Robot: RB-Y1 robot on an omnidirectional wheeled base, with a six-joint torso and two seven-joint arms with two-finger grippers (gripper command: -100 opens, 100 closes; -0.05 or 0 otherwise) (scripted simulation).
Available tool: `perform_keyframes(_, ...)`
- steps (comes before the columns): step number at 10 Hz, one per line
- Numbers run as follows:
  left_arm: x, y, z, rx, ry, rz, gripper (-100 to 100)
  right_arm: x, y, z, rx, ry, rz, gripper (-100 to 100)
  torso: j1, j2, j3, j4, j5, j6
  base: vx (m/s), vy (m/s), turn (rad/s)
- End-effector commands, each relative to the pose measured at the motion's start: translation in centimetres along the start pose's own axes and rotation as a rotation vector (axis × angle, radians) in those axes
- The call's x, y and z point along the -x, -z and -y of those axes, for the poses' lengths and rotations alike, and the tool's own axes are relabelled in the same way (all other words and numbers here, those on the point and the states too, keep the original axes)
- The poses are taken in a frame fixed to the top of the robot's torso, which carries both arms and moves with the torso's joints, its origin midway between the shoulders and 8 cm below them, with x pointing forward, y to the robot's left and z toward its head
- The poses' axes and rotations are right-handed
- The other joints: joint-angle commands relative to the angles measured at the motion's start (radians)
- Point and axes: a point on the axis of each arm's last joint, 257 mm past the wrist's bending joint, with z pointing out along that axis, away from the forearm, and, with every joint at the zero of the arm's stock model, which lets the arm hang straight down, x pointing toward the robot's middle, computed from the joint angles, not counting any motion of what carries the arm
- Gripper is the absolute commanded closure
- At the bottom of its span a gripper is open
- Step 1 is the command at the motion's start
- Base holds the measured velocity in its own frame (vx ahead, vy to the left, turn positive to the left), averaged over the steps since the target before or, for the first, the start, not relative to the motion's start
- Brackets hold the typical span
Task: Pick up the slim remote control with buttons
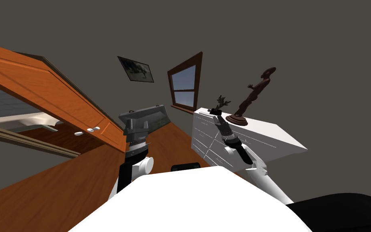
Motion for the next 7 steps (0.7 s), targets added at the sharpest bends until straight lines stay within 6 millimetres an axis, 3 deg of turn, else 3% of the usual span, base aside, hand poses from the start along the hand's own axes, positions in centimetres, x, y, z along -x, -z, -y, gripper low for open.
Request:
perform_keyframes(1,0.0,0.0,0.0,0.0,0.0,0.0,0,-0.12,-0.24,-0.08,0.013,0.027,-0.047,-100,0.0,0.0,0.0,0.0,0.0,0.0,0.01,0.05,-0.02)
perform_keyframes(7,0.0,0.0,0.0,0.0,0.0,0.0,0,-0.08,-1.06,0.34,0.062,0.142,-0.212,-100,-0.001,0.0,0.0,0.0,0.0,0.0,0.009,0.045,-0.026)
